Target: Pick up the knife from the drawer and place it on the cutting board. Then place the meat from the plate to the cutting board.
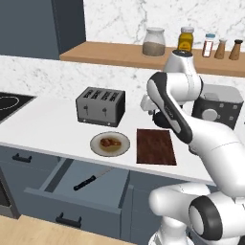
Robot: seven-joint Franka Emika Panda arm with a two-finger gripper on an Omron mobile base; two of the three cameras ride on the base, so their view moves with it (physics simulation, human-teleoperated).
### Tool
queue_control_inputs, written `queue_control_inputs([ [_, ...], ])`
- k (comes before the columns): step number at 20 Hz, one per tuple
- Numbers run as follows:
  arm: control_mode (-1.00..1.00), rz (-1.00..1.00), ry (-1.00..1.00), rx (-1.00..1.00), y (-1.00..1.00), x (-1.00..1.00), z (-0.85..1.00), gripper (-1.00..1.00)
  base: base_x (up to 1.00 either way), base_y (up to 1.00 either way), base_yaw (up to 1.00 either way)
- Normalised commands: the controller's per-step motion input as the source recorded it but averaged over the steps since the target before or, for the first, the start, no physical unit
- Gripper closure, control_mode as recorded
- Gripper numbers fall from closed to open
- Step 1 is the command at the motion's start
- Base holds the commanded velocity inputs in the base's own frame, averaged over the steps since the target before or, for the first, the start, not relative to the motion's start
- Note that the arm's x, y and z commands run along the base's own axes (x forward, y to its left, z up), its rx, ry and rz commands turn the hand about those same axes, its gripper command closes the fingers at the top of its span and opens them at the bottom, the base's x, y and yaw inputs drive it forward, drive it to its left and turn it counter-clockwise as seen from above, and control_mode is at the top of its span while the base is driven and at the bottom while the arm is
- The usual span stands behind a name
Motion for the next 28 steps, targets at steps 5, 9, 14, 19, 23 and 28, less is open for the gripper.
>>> queue_control_inputs([
  [5, 1.0, 0.0, 0.0, 0.0, 0.0, 0.0, 0.0, -1.0, 0.0, 0.0, 0.0],
  [9, -1.0, 0.0, -0.01, 0.0, 0.0, -0.44, -0.36, -1.0, 0.0, 0.0, 0.0],
  [14, -1.0, -0.14, 0.05, -0.03, 0.69, -0.77, -1.0, -1.0, 0.0, 0.0, 0.0],
  [19, -1.0, -0.32, 0.12, -0.09, 1.0, -0.17, -1.0, -1.0, 0.0, 0.0, 0.0],
  [23, -1.0, -0.36, 0.08, 0.05, 1.0, 0.16, -1.0, -1.0, 0.0, 0.0, 0.0],
  [28, -1.0, -0.17, 0.12, 0.03, 0.93, 0.68, -1.0, -1.0, 0.0, 0.0, 0.0],
])
